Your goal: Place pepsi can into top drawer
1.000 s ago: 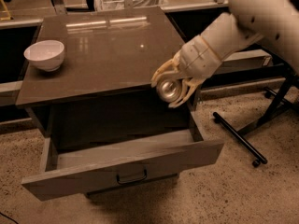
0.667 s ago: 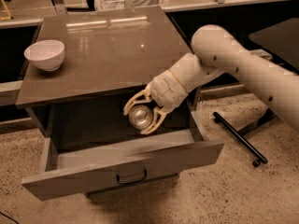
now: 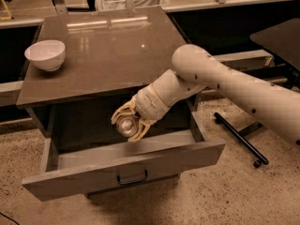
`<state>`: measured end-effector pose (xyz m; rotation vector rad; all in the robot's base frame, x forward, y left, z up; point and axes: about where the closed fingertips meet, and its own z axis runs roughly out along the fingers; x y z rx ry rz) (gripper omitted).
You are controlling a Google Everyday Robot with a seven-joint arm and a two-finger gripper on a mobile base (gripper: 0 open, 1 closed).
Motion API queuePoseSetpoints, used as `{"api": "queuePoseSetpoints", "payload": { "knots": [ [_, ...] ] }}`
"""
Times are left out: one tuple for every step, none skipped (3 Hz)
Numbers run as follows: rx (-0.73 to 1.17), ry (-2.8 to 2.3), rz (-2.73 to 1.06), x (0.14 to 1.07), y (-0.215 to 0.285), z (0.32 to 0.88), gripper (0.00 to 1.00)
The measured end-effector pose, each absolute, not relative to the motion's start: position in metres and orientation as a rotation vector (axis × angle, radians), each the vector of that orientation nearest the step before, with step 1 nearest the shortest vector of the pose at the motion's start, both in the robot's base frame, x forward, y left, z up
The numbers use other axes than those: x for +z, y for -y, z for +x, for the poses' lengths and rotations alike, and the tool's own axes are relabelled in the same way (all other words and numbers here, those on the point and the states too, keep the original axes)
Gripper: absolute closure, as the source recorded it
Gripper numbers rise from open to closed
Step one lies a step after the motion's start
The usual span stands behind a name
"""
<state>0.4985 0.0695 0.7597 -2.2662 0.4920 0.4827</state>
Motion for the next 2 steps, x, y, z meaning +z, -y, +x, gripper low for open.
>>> {"api": "queuePoseSetpoints", "payload": {
  "knots": [
    [0.388,-0.600,-2.255,0.732,-0.071,0.510,1.00],
    [0.250,-0.659,-2.304,0.707,-0.067,0.515,1.00]
  ]
}}
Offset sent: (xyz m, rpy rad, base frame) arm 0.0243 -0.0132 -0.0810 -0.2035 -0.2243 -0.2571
